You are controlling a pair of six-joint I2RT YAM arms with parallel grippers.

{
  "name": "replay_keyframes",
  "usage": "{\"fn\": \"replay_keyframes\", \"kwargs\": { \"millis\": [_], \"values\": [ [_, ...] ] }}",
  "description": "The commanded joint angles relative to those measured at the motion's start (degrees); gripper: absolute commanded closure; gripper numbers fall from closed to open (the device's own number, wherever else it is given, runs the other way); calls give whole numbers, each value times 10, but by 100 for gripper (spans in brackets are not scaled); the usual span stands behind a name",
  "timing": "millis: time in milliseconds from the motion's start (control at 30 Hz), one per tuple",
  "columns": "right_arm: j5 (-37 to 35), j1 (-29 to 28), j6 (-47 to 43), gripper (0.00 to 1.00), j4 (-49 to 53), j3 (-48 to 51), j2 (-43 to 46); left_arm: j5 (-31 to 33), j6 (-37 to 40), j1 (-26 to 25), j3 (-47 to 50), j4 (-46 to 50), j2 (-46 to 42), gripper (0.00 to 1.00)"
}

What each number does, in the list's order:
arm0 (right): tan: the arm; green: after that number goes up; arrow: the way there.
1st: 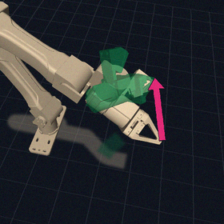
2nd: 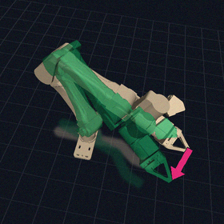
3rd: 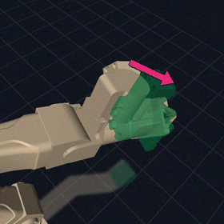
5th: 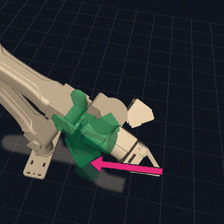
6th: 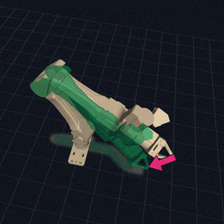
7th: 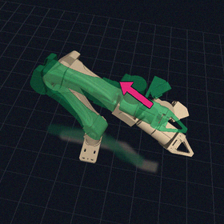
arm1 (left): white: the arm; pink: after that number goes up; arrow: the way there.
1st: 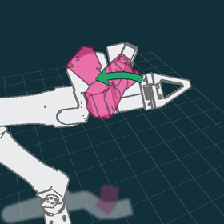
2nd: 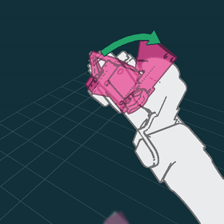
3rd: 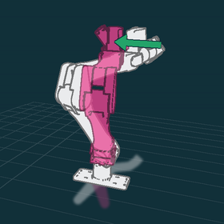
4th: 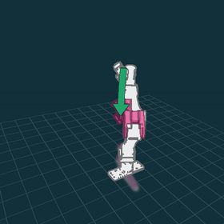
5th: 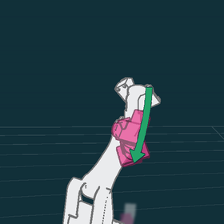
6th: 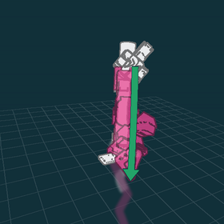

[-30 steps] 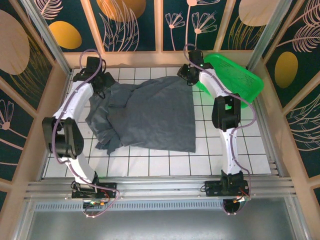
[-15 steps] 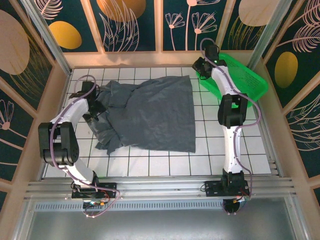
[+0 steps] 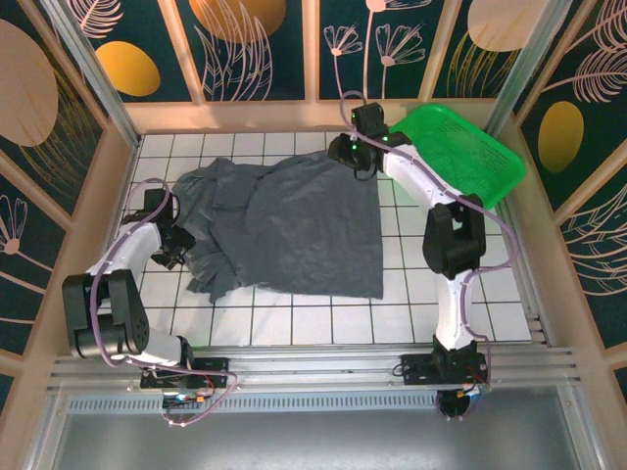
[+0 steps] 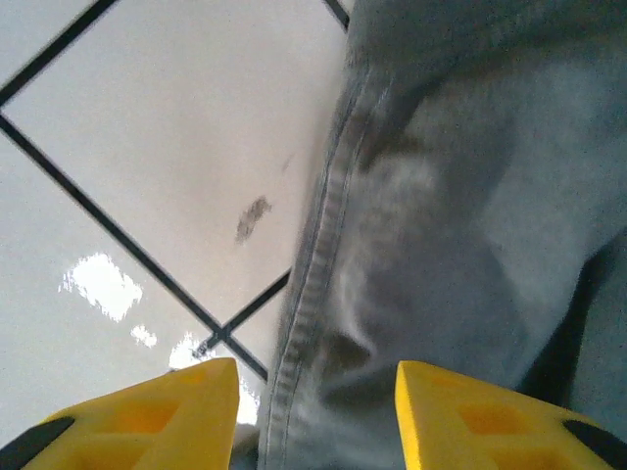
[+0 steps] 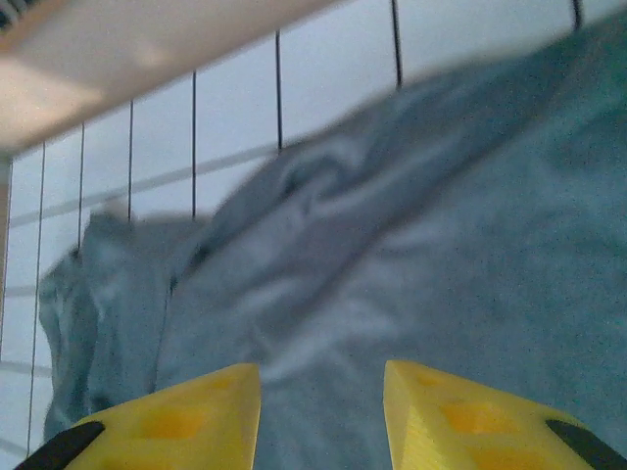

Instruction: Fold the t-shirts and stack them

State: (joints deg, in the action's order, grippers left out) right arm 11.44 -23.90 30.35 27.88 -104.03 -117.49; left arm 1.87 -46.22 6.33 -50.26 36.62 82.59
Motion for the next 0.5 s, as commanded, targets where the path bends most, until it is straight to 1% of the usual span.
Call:
{"fn": "replay_keyframes", "kwargs": {
  "millis": [0, 100, 167, 467],
  "values": [
    [21, -7, 6, 61, -25, 98, 36, -34, -23, -1, 31, 8, -14, 58],
    [34, -8, 26, 62, -48, 171, 57, -37, -25, -1, 44, 4, -13, 61],
    [35, -8, 27, 61, -52, 190, 64, -44, -25, -1, 49, -1, -10, 61],
    [31, -7, 24, 61, -38, 187, 62, -71, -32, -1, 78, -28, 2, 60]
  ]
}}
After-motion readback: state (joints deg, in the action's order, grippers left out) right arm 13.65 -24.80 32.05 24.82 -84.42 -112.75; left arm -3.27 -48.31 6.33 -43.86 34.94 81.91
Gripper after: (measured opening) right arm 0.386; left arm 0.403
